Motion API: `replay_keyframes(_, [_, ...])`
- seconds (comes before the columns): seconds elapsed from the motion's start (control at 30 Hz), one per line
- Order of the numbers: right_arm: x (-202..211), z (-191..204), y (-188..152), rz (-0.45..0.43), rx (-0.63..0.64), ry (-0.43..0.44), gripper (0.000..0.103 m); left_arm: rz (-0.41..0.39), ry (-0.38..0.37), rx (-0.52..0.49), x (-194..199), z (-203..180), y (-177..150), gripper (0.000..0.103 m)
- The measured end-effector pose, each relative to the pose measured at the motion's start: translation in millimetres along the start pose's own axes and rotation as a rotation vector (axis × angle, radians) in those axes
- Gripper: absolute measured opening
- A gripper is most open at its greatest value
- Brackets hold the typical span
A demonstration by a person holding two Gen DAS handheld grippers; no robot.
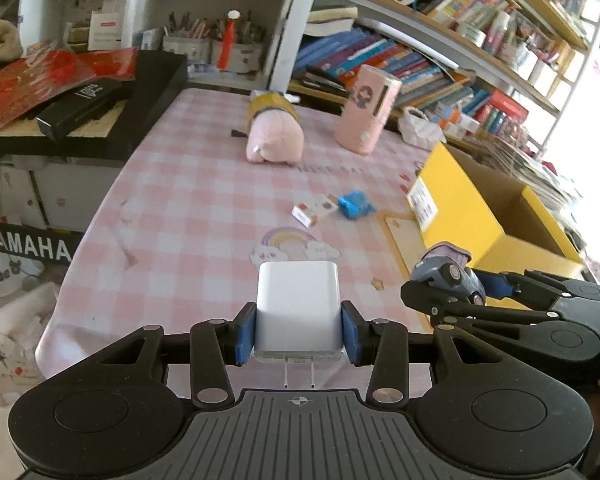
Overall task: Organize objects
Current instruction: 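Carry the charger block and toy car in both grippers toward the yellow box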
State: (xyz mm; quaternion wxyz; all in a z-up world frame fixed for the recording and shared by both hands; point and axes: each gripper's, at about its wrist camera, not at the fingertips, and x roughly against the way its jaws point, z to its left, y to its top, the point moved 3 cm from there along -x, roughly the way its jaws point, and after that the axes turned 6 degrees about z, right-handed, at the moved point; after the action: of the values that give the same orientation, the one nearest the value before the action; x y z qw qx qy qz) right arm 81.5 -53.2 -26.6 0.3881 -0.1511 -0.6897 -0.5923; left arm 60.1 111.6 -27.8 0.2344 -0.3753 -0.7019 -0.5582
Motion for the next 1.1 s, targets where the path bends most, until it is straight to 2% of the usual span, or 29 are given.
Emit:
replay_keyframes(0.5, [47, -14, -62, 0.017, -0.149, -0.110, 0.051, 0.073, -0.105, -0.142, 4, -40, -37, 0.041])
replay_keyframes(1.1, [101, -72, -114, 0.009, -0.360, -0.318, 0.051, 0.128, -0.273, -0.365, -17, -120, -43, 0.041])
